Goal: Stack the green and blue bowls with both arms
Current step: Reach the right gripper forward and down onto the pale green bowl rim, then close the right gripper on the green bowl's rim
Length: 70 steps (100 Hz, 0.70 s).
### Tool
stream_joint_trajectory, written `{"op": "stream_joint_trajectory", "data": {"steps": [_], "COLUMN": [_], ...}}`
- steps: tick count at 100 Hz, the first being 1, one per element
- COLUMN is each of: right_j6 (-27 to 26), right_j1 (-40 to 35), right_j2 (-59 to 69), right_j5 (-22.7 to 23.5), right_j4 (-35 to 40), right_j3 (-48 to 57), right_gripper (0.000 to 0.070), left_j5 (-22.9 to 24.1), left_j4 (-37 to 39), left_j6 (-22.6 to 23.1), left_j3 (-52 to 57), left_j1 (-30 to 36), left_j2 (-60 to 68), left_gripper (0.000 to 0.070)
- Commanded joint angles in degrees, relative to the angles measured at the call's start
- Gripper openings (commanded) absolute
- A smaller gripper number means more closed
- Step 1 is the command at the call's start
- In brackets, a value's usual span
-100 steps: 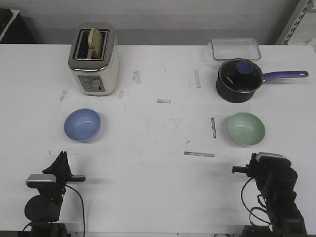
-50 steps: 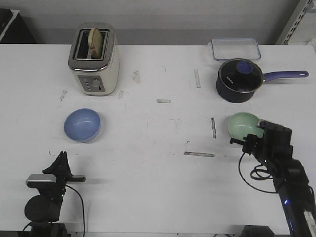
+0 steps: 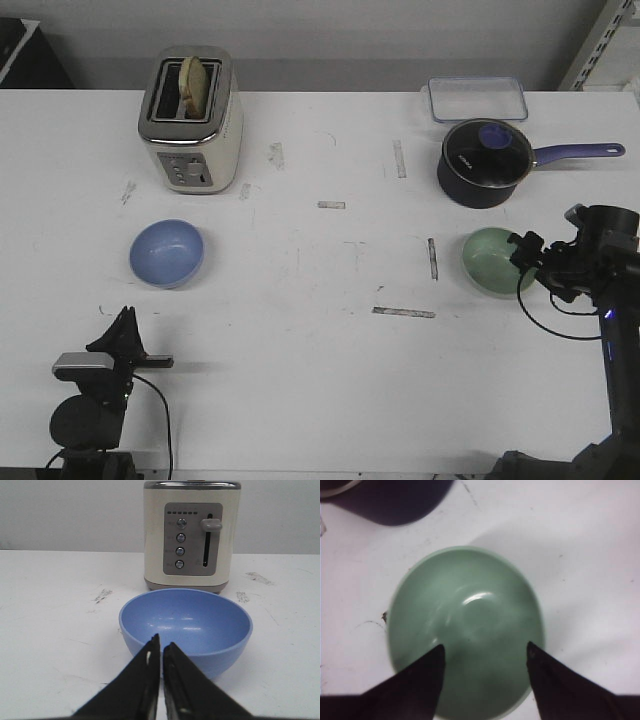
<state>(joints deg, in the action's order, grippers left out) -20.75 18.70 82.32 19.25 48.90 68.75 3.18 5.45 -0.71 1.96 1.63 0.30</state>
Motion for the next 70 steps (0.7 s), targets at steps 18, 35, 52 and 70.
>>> {"op": "stream_joint_trajectory", "data": {"steps": [18, 35, 52, 70], "right_j6": [6.0, 6.2, 6.3, 6.2], "right_j1": [3.1, 4.0, 4.4, 5.0], "right_j2": [4.4, 4.4, 4.4, 4.2], "right_j5": [1.5, 2.0, 2.5, 5.0], "right_j4": [3.3, 1.9, 1.2, 0.3], "right_j3": [0.9, 0.9, 0.9, 1.0], "right_gripper": [0.0503, 0.0503, 0.0505, 0.0505], "left_j5": [0.0, 0.0, 0.0, 0.0], "left_j4": [0.6, 0.6, 0.6, 0.6], "left_j6": [0.7, 0.7, 0.7, 0.7], "left_j3": [-1.2, -1.2, -1.2, -1.2], "left_j1": [-0.1, -0.1, -0.1, -0.1], "left_j2": [-0.1, -0.1, -0.1, -0.1], "left_gripper": [0.0003, 0.0003, 0.0003, 0.0003]}}
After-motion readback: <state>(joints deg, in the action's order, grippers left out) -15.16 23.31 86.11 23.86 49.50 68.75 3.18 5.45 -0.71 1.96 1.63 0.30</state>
